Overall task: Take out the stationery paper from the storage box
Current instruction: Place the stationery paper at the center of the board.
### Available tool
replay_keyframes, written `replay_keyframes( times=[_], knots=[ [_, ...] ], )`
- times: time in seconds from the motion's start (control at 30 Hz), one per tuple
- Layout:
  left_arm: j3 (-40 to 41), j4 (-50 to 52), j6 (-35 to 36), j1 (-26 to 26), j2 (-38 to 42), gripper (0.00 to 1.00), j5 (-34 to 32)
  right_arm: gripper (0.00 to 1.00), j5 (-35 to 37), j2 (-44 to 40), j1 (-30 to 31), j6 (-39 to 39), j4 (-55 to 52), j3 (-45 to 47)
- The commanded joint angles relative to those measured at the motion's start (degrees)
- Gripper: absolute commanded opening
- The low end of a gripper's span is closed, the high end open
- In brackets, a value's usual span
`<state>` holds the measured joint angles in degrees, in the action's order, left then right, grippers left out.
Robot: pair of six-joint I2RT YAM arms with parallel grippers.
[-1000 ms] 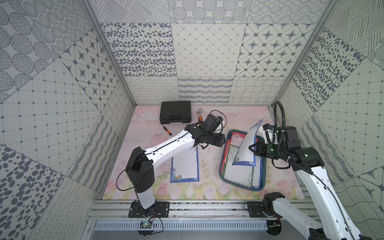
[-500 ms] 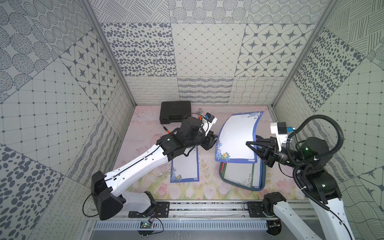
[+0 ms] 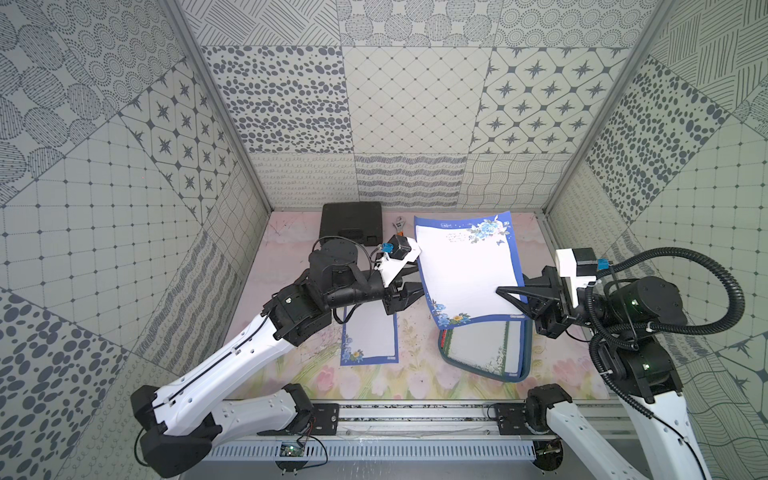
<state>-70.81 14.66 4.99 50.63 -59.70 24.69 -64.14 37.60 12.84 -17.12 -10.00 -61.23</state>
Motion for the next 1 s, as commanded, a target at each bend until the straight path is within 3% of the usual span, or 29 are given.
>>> replay_keyframes(
  times=[0.0,0.2,0.37,0.6,0.97],
  knots=[
    [0.21,1.15,6.82,0.43,4.12,0.53,6.54,0.0,-1.28,0.94,0.25,-0.25,6.12,-1.96],
    [1.38,3.38,7.25,0.42,11.35,0.53,4.68,0.0,-1.88,2.46,0.27,-3.72,12.16,-3.37],
    [4.04,-2.47,3.61,0.43,14.92,0.56,6.15,0.0,-1.13,4.02,1.42,-8.13,20.1,-3.21],
    [2.11,-8.54,-0.1,0.45,10.57,0.6,8.16,0.0,3.13,6.6,8.93,-11.35,30.08,-2.22],
    [-1.01,-14.54,-3.82,0.41,5.33,0.6,15.16,0.0,2.96,9.24,17.03,-10.46,33.86,-5.69]
  ],
)
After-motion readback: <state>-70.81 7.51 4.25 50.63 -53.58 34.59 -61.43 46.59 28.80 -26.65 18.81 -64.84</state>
